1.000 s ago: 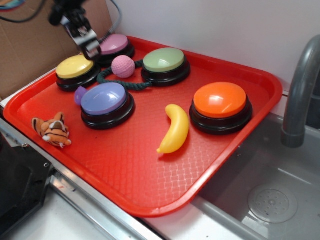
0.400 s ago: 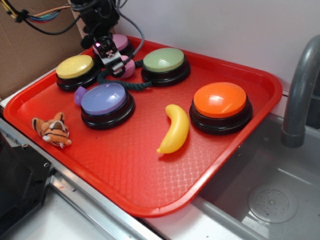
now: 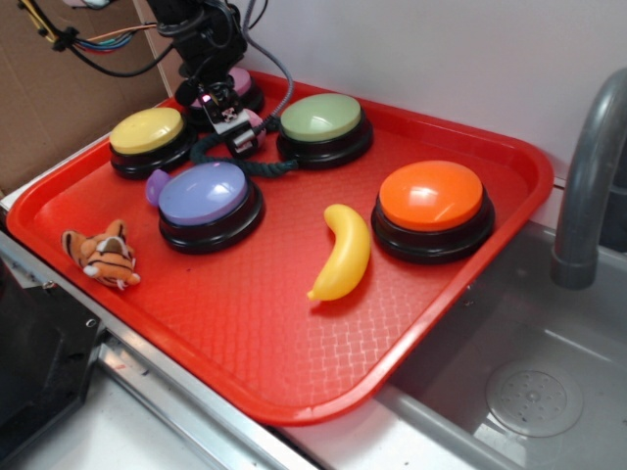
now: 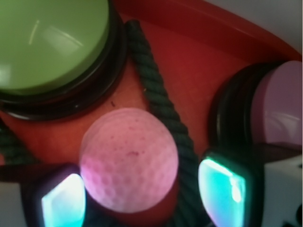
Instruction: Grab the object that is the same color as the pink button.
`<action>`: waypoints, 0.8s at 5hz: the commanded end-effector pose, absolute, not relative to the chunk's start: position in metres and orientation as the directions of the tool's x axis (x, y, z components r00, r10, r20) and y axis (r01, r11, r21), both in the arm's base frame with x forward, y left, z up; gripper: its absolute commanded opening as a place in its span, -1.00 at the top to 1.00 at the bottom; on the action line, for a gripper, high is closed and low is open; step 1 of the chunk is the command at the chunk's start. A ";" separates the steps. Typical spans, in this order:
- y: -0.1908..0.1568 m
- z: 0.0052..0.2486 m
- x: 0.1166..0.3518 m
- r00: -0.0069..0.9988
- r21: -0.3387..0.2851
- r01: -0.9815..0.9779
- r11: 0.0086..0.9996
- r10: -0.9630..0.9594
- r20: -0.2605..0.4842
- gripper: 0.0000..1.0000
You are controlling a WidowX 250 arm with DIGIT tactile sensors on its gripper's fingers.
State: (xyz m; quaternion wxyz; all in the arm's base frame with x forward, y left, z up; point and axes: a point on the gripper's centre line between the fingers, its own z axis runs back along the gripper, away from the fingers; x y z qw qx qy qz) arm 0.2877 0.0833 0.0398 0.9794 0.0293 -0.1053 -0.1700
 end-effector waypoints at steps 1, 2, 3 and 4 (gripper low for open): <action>0.081 0.054 0.303 0.904 0.137 0.347 0.928 -0.370 0.215 1.00; 0.081 0.057 0.302 0.915 0.125 0.332 0.935 -0.351 0.199 1.00; 0.076 0.101 0.279 0.972 0.113 0.188 0.976 -0.201 0.121 1.00; 0.055 0.134 0.271 0.990 0.089 0.106 0.990 -0.113 0.081 1.00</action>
